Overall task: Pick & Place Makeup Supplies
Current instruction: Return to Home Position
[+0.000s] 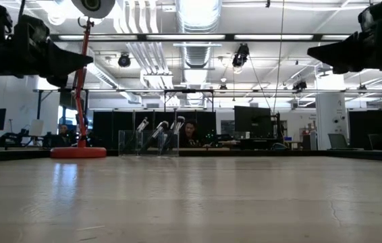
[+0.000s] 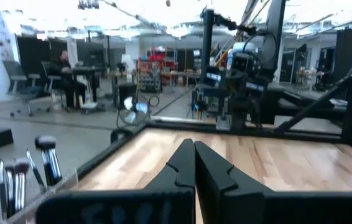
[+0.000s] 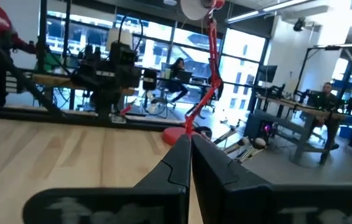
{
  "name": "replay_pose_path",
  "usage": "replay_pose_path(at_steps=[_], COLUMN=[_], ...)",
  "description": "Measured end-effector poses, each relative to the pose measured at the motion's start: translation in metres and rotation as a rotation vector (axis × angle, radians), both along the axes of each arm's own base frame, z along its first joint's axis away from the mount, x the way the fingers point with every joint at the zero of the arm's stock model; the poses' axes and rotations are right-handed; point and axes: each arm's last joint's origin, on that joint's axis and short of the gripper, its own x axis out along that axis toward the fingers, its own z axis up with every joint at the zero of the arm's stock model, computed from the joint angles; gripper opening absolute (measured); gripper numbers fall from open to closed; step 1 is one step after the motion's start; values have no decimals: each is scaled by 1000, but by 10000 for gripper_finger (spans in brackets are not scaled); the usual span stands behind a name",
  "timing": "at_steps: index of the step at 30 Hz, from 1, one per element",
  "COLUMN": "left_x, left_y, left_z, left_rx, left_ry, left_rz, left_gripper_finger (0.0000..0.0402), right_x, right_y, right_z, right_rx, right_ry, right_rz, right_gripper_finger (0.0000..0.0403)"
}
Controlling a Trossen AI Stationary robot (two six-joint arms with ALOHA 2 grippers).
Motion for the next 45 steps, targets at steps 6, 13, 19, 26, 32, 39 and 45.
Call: replay_pose_path(at_steps=[6,13,19,26,32,39,45], left_x=[-3,-3,-2,0,0,0,1], left_y=[-2,-3,-2,-1,-1,-1,-1], left_z=[-3,-3,-7,-10,-10,-10,-10], left_rx=[-29,-37,-58,-78,-77,-76,-76], left_ry=[14,9,47,85,81,80,80], left_rz=[-4,-6,0,1,-1,-2,-5], left_gripper_finger=[0,0,0,0,0,0,0], right_x=[0,1,1,2,3,3,3], right_y=[0,0,-1,-2,-2,-2,-2], right_z=[-2,-2,-5,-13,-13,-13,-13], right_rx=[34,44,48,120,134,134,134], right_ry=[9,10,45,109,115,115,115], right_rz=[8,8,-31,-50,-49,-49,-49], right_gripper_finger=[8,8,8,8,8,8,8])
